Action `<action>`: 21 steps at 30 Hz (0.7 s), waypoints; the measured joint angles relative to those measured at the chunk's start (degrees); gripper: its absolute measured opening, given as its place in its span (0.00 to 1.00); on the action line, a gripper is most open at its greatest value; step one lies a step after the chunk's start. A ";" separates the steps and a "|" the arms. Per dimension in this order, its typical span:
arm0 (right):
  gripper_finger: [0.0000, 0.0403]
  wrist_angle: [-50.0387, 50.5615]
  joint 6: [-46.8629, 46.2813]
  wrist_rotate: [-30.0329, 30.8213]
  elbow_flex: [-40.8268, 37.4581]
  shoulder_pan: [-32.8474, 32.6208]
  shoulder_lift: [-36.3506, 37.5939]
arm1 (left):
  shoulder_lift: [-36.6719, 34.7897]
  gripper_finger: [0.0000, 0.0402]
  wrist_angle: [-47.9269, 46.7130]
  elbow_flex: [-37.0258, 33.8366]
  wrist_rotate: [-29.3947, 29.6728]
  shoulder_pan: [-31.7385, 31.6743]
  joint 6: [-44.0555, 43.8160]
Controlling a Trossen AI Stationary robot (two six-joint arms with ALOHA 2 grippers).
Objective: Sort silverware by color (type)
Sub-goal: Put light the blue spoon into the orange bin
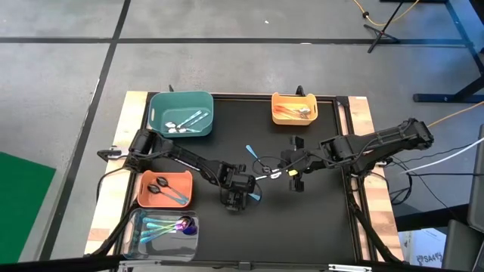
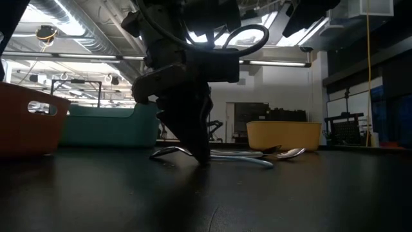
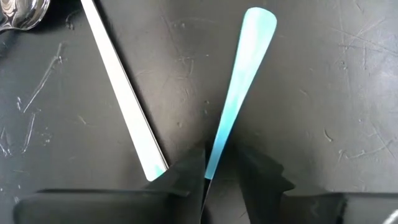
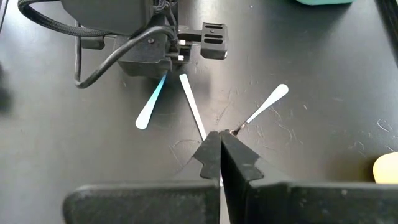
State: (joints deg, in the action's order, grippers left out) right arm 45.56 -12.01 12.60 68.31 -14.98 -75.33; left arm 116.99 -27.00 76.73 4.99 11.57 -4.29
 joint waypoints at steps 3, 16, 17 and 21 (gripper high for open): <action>0.00 0.00 0.14 0.00 0.00 0.00 0.00 | 0.00 0.17 0.00 0.00 0.04 0.00 0.00; 0.00 0.02 0.33 0.02 0.00 0.00 -0.02 | -0.04 0.02 0.10 -0.01 0.49 -0.02 0.01; 0.00 0.00 0.33 0.02 0.00 0.00 -0.01 | -0.04 0.02 0.23 -0.02 0.53 -0.02 0.02; 0.00 0.01 0.33 0.02 -0.01 0.00 -0.02 | -0.04 0.02 0.74 -0.07 0.68 -0.02 0.00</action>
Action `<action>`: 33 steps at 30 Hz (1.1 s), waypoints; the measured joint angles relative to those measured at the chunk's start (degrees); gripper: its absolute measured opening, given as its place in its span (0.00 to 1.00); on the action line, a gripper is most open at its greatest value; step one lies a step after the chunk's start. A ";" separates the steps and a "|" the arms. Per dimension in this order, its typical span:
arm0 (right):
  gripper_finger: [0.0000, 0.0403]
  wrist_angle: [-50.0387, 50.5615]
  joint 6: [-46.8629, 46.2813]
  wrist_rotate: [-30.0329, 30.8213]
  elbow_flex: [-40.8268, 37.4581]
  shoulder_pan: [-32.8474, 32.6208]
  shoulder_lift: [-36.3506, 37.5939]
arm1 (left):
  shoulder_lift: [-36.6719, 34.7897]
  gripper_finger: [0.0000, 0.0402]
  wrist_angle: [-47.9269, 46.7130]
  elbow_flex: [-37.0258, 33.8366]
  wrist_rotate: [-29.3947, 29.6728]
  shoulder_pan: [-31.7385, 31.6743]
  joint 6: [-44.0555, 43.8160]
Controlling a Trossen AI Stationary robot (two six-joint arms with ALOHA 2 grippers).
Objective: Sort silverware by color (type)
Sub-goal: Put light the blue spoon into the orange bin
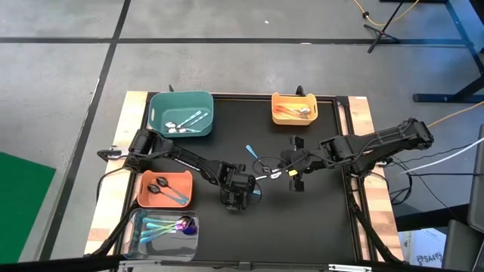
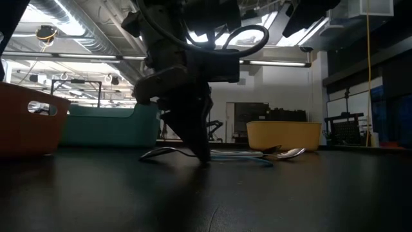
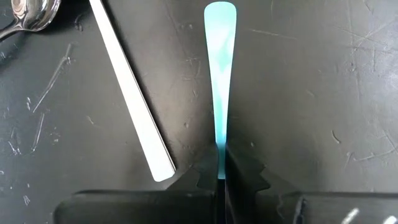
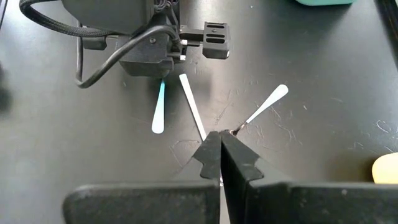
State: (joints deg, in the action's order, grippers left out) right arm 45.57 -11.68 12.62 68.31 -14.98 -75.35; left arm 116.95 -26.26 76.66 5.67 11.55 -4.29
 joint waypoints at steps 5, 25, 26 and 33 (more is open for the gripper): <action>0.00 -0.01 0.02 0.00 -0.01 0.00 0.00 | 0.00 0.02 0.16 0.00 0.00 -0.02 -0.20; 0.00 -0.04 0.04 0.00 -0.04 -0.02 0.00 | -14.75 0.01 -5.19 0.00 -5.18 0.64 -11.64; 0.00 -0.06 0.04 -0.03 -0.04 -0.02 0.00 | -16.32 0.01 -6.24 0.00 -5.18 0.82 -12.29; 0.00 -0.34 0.04 -0.08 -0.04 -0.02 0.00 | -27.37 0.01 -16.98 0.00 -3.70 2.52 -16.95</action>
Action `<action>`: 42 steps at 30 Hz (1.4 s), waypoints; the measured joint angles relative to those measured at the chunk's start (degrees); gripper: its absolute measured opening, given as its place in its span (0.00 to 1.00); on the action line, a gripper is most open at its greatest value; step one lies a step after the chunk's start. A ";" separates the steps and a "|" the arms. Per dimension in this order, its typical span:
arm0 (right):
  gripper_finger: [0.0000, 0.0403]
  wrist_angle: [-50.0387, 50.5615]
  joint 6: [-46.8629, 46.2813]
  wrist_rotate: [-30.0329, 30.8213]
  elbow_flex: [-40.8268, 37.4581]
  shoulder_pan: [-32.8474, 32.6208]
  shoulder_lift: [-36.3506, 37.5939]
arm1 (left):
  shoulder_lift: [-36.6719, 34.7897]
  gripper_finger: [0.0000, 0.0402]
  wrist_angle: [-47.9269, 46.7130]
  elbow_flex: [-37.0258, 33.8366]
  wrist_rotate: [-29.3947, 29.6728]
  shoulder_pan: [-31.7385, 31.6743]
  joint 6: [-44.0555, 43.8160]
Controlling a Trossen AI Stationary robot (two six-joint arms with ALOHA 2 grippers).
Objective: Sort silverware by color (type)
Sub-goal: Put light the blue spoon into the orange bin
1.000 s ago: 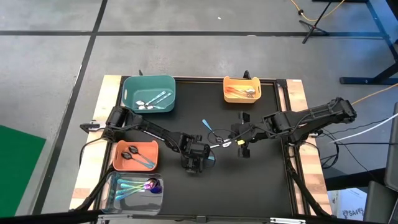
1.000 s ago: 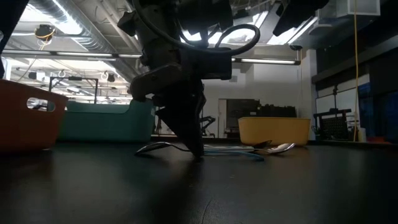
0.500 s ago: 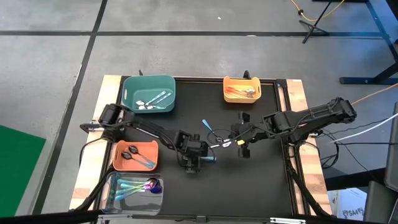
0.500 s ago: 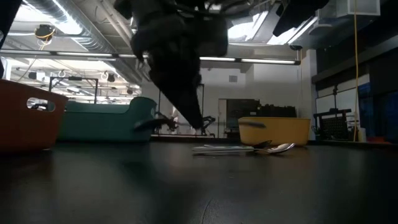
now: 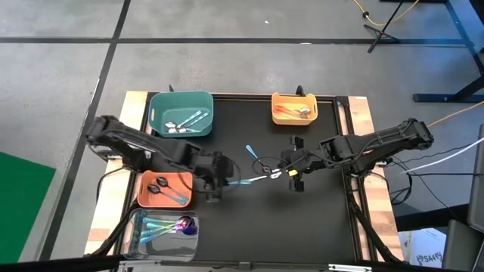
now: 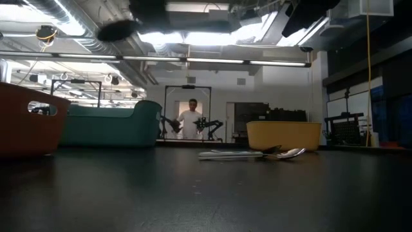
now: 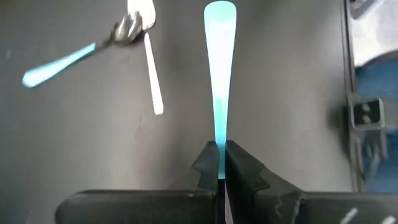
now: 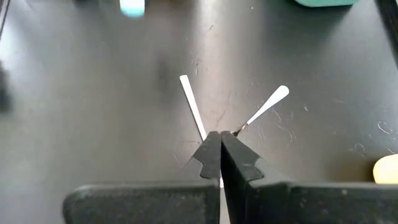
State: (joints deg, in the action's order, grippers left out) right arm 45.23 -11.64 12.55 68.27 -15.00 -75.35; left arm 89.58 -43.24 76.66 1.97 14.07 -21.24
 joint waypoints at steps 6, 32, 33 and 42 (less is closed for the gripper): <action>0.00 -0.14 -0.02 -0.06 0.00 0.00 0.00 | -7.71 0.01 -14.03 0.00 0.27 3.54 -3.17; 0.00 -0.35 -0.02 -0.08 0.00 0.00 -0.04 | -11.58 0.03 -41.38 -14.32 -0.19 20.93 -16.15; 0.00 -0.36 -0.04 -0.08 0.00 0.00 -0.04 | -11.61 0.03 -40.73 -15.15 -0.19 20.92 -16.12; 0.00 -0.91 -0.04 -0.08 0.00 0.00 -0.07 | -11.60 0.03 -28.64 -23.69 -3.26 20.72 -10.65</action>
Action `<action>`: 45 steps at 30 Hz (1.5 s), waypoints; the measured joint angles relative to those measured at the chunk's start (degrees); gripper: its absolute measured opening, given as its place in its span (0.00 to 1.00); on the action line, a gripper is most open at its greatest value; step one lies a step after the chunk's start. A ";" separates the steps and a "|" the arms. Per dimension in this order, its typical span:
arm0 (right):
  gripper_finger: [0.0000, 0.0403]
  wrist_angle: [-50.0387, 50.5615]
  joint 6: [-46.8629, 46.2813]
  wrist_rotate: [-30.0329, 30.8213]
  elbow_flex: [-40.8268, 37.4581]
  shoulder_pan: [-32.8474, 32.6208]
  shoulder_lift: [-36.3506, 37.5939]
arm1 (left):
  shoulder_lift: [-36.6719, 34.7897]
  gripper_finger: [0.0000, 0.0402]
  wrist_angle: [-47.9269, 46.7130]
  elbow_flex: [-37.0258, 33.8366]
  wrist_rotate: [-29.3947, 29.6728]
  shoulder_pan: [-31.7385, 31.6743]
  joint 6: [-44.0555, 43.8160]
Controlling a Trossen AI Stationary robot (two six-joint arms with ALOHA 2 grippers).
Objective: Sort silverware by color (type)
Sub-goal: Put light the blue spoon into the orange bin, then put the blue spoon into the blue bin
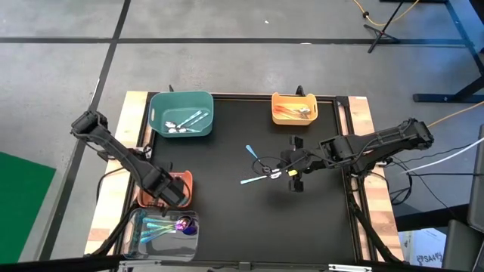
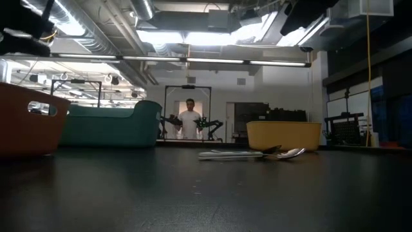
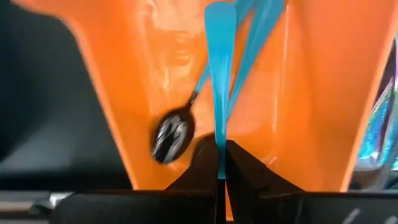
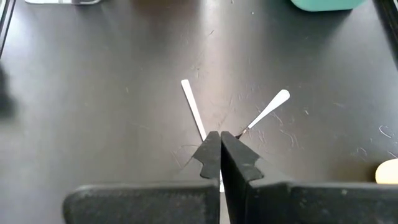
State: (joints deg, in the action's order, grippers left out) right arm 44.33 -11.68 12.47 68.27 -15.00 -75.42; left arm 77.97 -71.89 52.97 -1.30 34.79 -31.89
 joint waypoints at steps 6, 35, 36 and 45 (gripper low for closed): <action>0.00 -1.01 0.01 0.00 0.00 0.00 0.00 | 0.00 0.02 5.31 -4.45 -0.18 0.02 4.51; 0.00 -0.97 0.01 0.09 0.02 0.00 0.00 | 0.00 0.13 12.88 -12.68 0.52 -0.01 5.41; 0.00 -0.97 0.01 0.10 0.02 0.00 0.00 | 0.00 0.13 12.88 -12.68 0.52 -0.01 5.41; 0.00 -0.97 0.02 0.12 0.02 0.00 0.00 | 0.00 0.19 12.90 -12.68 0.63 -0.01 5.42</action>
State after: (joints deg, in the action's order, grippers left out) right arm 43.35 -11.66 12.59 68.29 -15.00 -75.42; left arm 77.97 -58.98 40.29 -0.67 34.79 -26.47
